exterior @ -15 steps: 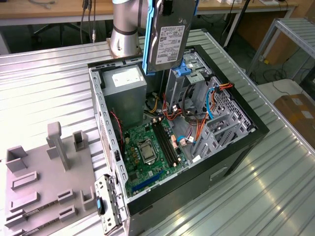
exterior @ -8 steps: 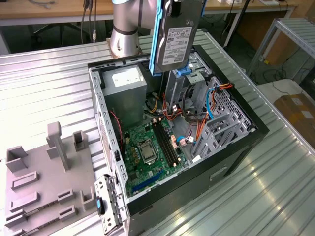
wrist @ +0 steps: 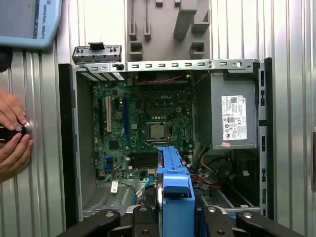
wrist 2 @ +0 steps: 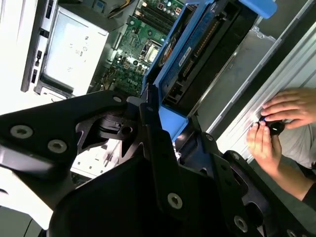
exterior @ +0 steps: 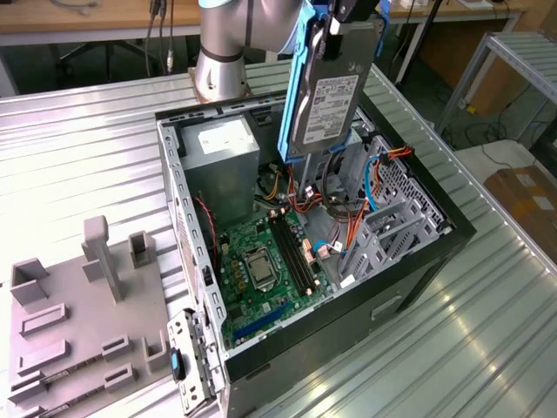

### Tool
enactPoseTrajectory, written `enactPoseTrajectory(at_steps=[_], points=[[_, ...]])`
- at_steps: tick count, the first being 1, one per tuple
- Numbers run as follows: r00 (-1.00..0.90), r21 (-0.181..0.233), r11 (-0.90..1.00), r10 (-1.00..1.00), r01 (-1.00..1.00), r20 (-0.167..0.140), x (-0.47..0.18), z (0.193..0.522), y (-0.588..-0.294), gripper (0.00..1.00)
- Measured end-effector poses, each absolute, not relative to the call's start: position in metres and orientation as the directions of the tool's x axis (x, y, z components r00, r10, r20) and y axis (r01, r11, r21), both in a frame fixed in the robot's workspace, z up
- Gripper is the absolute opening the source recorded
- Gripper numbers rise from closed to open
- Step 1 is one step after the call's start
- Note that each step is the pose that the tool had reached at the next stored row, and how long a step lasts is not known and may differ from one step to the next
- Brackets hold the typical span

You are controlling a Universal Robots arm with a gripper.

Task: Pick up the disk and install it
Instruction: 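Pick up the disk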

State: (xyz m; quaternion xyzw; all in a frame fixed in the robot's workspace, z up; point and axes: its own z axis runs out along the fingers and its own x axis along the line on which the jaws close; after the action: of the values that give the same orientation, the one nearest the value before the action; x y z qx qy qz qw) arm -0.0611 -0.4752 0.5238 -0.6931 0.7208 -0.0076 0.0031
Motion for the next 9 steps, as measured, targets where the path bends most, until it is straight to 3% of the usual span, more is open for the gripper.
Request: enactPoseTrajectory(at_steps=[9], points=[[-0.039, -0.015, 0.039, -0.999, -0.999, 0.006, -0.028, 0.52, -0.486, 0.37]])
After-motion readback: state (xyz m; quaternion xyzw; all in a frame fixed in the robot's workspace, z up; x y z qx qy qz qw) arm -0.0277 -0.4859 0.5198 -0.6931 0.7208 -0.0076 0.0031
